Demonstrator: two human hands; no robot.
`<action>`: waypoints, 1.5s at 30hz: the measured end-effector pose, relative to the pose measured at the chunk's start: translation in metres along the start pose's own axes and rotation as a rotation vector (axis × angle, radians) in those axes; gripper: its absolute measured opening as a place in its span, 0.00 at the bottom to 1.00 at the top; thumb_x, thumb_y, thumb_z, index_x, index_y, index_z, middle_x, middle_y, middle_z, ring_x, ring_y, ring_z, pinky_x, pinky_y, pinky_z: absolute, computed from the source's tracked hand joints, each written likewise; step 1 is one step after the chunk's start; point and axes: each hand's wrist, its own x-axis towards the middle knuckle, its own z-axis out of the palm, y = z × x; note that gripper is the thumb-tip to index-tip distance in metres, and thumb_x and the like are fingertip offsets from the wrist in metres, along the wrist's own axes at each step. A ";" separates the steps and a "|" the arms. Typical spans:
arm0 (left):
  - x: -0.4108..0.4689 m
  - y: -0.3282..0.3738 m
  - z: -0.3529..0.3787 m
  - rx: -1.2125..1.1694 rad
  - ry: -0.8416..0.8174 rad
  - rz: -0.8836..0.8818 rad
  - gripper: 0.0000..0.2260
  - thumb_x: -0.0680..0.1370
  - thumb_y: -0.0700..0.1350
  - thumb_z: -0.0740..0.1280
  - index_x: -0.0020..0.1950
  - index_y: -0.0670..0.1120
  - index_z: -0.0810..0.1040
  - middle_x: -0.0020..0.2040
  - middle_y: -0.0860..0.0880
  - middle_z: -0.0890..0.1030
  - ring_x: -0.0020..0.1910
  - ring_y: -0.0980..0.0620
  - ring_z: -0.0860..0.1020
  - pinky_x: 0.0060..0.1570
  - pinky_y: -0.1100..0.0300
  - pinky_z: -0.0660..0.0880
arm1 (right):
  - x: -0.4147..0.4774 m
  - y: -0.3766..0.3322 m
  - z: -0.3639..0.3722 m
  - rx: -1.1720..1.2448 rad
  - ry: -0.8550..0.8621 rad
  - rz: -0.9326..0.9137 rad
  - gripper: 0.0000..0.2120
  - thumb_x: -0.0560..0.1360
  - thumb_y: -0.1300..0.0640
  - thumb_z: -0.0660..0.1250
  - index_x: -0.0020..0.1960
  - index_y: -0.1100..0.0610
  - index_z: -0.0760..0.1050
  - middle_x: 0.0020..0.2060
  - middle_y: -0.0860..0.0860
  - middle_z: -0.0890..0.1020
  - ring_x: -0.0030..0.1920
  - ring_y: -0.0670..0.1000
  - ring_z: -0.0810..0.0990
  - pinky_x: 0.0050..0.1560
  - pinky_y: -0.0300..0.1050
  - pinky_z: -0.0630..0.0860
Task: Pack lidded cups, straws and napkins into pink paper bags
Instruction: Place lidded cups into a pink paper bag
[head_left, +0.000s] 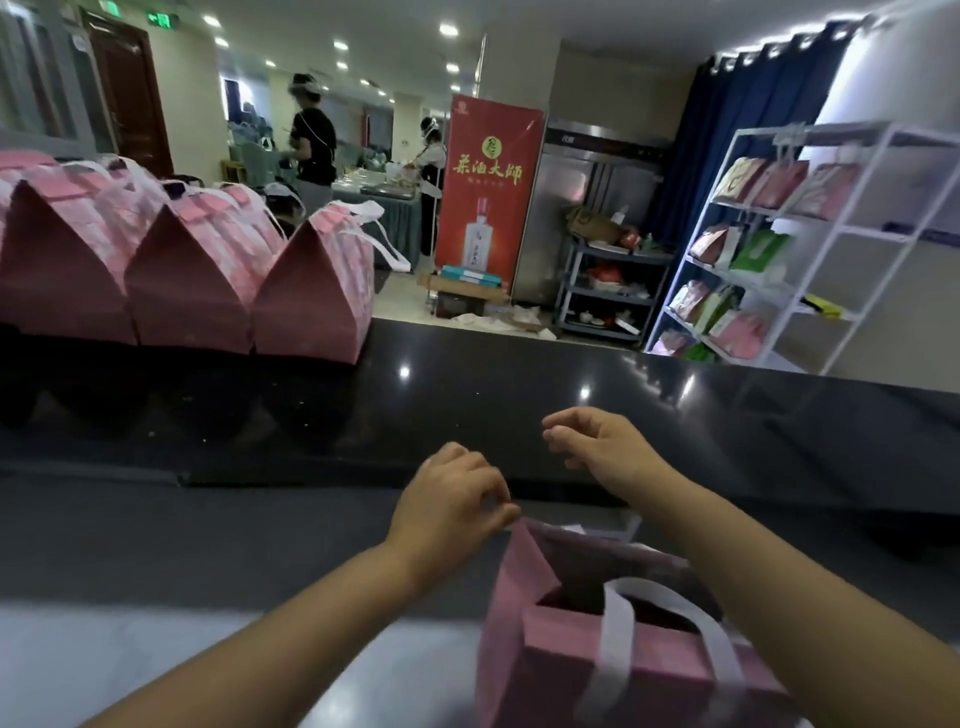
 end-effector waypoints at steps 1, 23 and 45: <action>-0.007 0.018 0.011 -0.026 -0.038 -0.015 0.09 0.72 0.55 0.69 0.42 0.50 0.81 0.40 0.55 0.78 0.45 0.55 0.71 0.44 0.60 0.70 | -0.013 0.011 -0.012 -0.007 0.002 0.003 0.06 0.77 0.56 0.65 0.50 0.47 0.77 0.47 0.46 0.82 0.49 0.45 0.80 0.47 0.39 0.77; -0.062 0.189 0.035 -0.208 -0.308 -0.261 0.20 0.74 0.46 0.65 0.66 0.55 0.70 0.44 0.57 0.78 0.51 0.57 0.74 0.48 0.65 0.73 | -0.151 0.086 -0.075 -0.823 0.005 -0.051 0.09 0.76 0.46 0.63 0.45 0.47 0.79 0.38 0.44 0.81 0.38 0.44 0.77 0.37 0.40 0.74; -0.069 0.231 0.045 -0.160 -0.263 0.007 0.21 0.71 0.61 0.61 0.28 0.47 0.78 0.32 0.53 0.76 0.38 0.58 0.72 0.33 0.64 0.67 | -0.285 0.124 -0.110 -0.631 0.534 0.403 0.10 0.75 0.54 0.64 0.35 0.52 0.73 0.30 0.48 0.75 0.31 0.46 0.73 0.28 0.37 0.63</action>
